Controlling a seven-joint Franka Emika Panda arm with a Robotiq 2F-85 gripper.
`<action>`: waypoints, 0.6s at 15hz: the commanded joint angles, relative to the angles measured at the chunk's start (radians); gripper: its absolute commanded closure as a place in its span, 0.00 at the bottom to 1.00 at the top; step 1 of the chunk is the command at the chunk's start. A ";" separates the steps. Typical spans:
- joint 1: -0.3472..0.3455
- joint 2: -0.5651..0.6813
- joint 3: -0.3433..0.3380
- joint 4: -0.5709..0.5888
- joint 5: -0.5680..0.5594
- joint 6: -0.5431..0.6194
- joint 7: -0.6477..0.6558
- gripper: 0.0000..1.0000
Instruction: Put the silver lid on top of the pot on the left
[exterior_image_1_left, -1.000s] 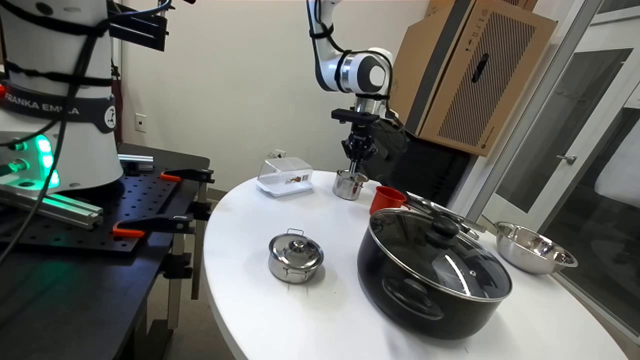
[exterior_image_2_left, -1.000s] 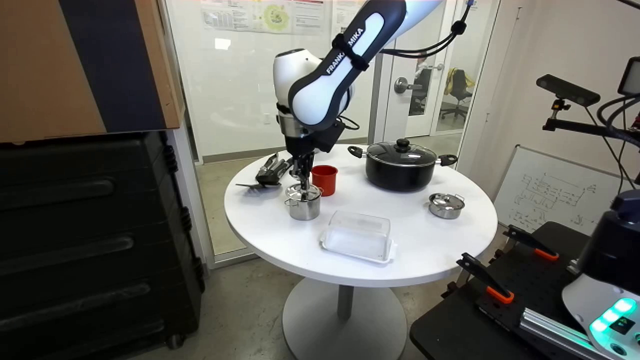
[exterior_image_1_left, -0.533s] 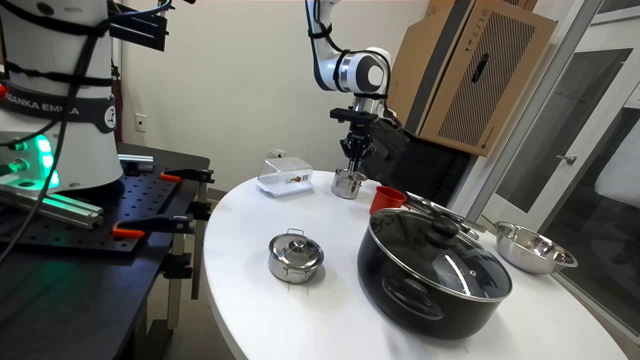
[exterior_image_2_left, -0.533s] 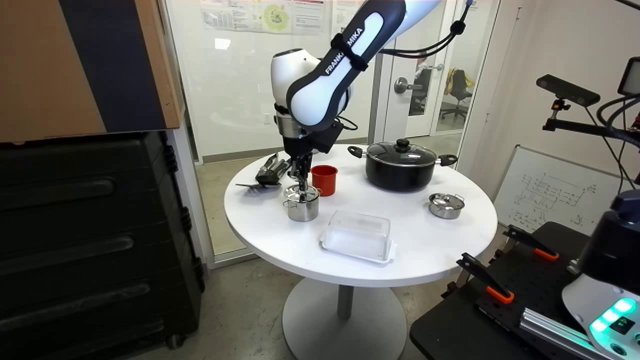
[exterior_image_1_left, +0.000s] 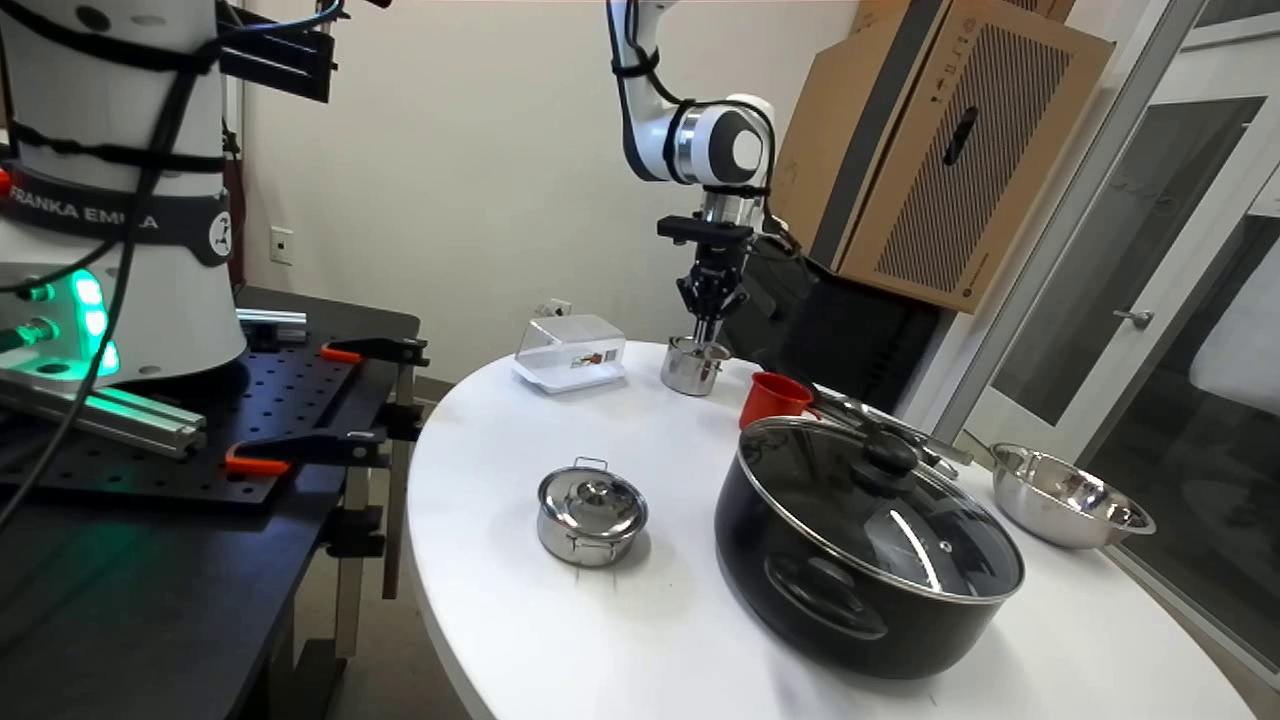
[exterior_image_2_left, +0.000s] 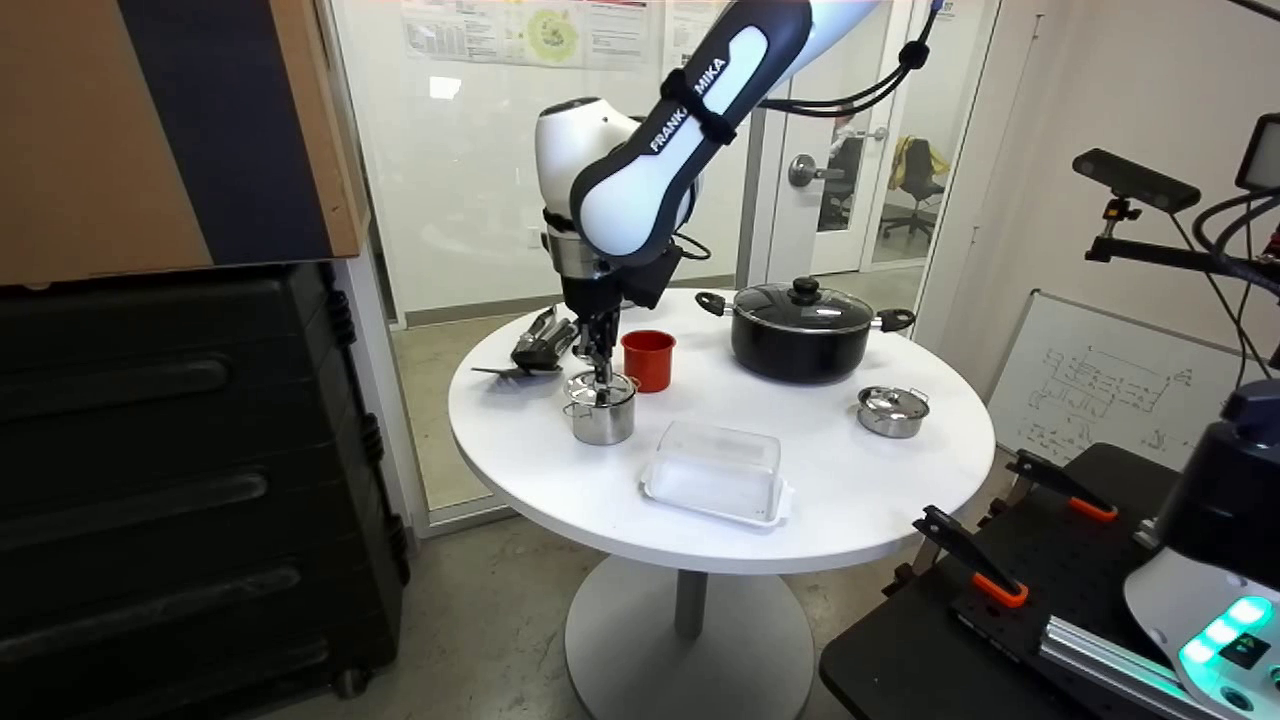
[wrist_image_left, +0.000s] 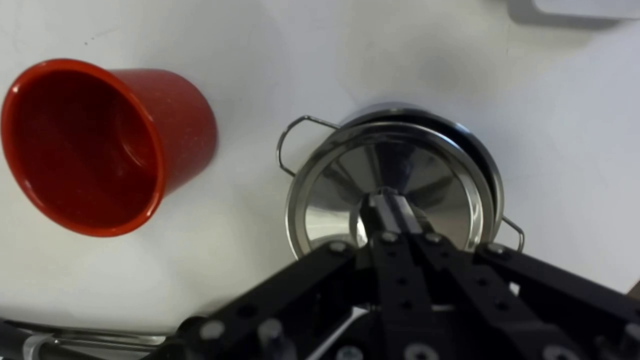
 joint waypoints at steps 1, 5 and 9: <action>-0.003 -0.013 0.005 -0.023 0.000 -0.002 -0.012 0.73; -0.011 -0.030 0.011 -0.056 0.003 0.013 -0.021 0.44; -0.013 -0.071 0.014 -0.121 -0.009 0.061 -0.025 0.15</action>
